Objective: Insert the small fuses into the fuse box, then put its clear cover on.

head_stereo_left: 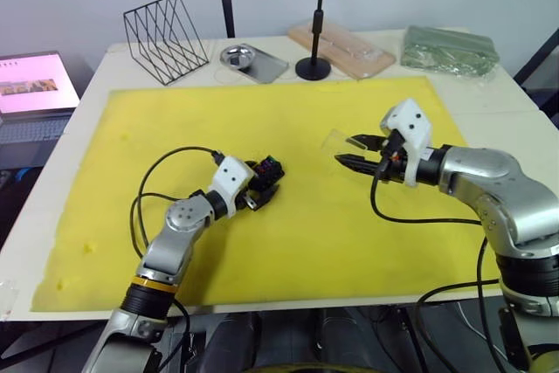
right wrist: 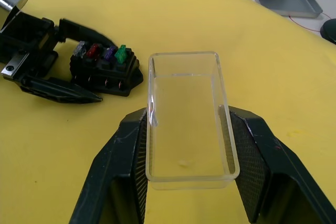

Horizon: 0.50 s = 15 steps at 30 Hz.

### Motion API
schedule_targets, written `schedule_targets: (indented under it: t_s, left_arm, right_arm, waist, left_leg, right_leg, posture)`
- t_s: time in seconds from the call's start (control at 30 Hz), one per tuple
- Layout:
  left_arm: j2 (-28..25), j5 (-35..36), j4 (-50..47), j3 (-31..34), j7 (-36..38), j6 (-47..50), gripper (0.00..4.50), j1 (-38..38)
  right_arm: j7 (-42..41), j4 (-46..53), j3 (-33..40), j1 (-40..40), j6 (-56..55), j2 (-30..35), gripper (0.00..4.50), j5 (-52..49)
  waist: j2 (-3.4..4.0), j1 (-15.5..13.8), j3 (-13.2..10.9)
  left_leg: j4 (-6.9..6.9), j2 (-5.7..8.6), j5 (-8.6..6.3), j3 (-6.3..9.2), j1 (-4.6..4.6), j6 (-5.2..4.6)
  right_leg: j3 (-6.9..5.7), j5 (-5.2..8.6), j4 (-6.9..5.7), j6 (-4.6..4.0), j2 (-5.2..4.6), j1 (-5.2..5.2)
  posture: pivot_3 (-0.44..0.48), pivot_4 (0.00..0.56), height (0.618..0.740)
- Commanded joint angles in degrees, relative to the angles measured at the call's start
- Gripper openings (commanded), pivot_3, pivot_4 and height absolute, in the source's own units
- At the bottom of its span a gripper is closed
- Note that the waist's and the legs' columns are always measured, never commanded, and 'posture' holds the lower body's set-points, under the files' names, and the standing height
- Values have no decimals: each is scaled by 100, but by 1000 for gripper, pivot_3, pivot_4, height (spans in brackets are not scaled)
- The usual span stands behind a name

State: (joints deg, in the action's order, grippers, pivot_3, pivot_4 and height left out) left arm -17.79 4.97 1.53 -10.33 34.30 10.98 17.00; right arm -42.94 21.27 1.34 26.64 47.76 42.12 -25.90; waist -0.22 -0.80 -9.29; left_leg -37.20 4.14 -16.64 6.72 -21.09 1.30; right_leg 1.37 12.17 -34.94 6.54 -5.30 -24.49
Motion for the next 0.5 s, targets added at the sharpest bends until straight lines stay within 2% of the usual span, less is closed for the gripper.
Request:
schedule_targets:
  t_s: [0.03, 0.27, 0.37, 0.5]
  left_arm:
    - [-66, -104, 113, -58, 25, 109, 2819, -34]
    - [-134, -23, 162, -9, 203, -2, 2819, -94]
    - [-290, 211, 57, -45, 756, -227, 2819, -102]
    - [-656, 487, 177, -213, 1896, -852, 2819, -2]
  right_arm:
    - [66, 292, 233, 110, -23, 67, 1809, -89]
    - [94, 300, 233, 93, -27, 79, 1809, -138]
    - [-19, 291, 215, 83, -66, 134, 1809, -181]
    - [-486, 208, 16, 170, -323, 344, 1809, -194]
  waist:
    - [0, 3, 0]
    - [0, 7, 0]
    - [0, 10, 0]
    - [0, 20, 0]
  left_leg:
    - [0, 0, 0, 0, 1, 0]
    - [0, -1, 0, 0, 1, 0]
    - [1, -1, 0, 0, 1, 0]
    - [7, -1, -1, -1, 1, -1]
  right_leg:
    - [0, 0, 0, 0, 0, 0]
    - [0, 0, 0, 0, 0, 0]
    - [0, 0, 0, 0, 1, 0]
    - [0, 1, 4, 1, 1, -2]
  posture:
    - [0, 150, 740]
    - [0, 150, 740]
    - [0, 150, 740]
    - [0, 150, 740]
